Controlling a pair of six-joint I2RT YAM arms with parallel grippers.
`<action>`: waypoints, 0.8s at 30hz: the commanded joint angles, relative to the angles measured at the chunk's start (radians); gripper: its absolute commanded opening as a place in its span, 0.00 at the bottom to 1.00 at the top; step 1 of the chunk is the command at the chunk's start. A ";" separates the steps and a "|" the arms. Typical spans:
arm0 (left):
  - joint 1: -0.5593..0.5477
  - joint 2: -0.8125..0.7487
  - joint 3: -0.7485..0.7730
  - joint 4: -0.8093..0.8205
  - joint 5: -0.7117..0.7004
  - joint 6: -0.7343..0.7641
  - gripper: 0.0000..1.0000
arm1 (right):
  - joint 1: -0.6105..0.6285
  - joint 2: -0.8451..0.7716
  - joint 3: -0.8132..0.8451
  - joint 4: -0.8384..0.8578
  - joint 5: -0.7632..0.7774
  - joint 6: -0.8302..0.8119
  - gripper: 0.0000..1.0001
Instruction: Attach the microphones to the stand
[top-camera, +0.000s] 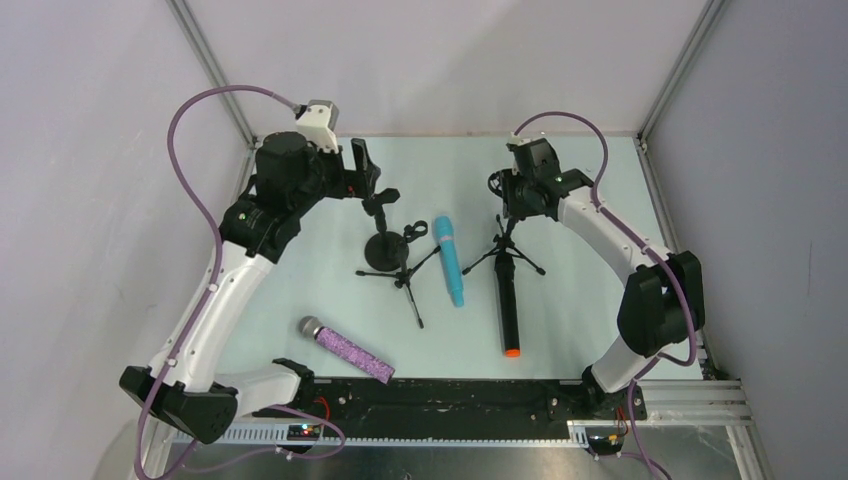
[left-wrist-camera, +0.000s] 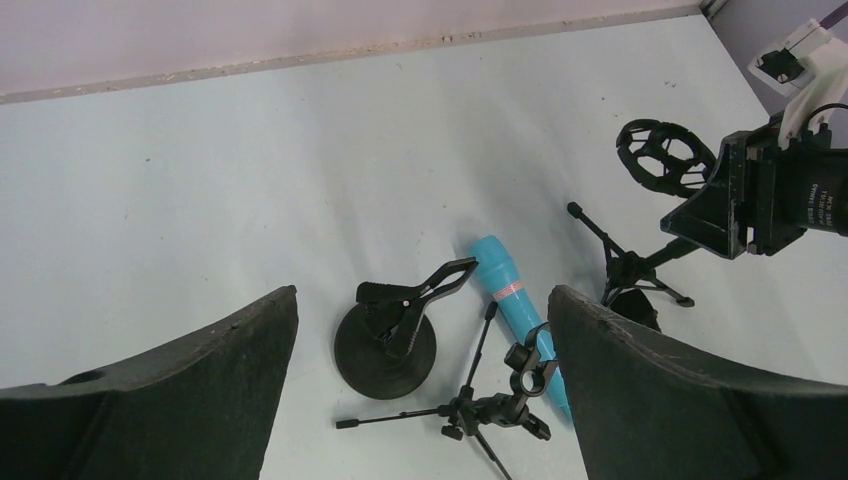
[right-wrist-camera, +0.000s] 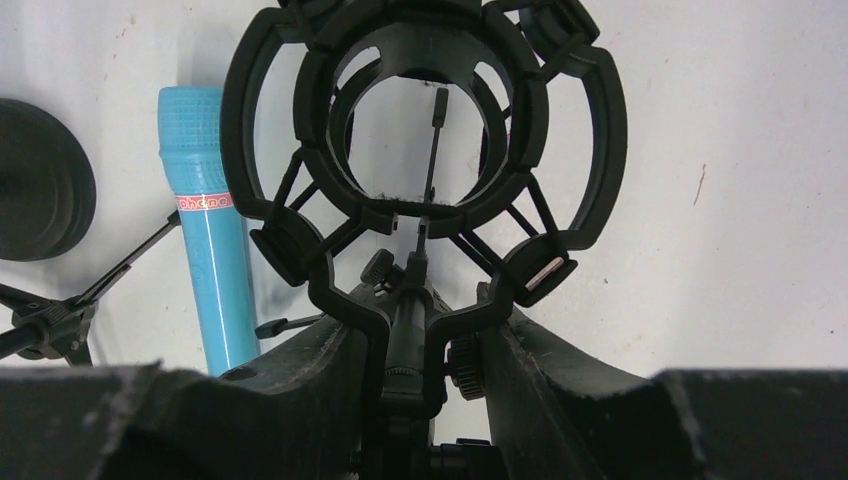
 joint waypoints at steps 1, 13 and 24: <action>-0.005 -0.031 -0.006 0.033 -0.018 0.027 0.98 | -0.017 -0.014 0.039 0.021 0.038 0.007 0.32; -0.005 -0.030 -0.010 0.033 -0.025 0.030 0.98 | 0.006 0.025 0.080 0.048 0.165 -0.057 0.33; -0.005 -0.029 -0.012 0.034 -0.026 0.030 0.98 | 0.031 0.052 0.083 0.074 0.118 -0.092 0.38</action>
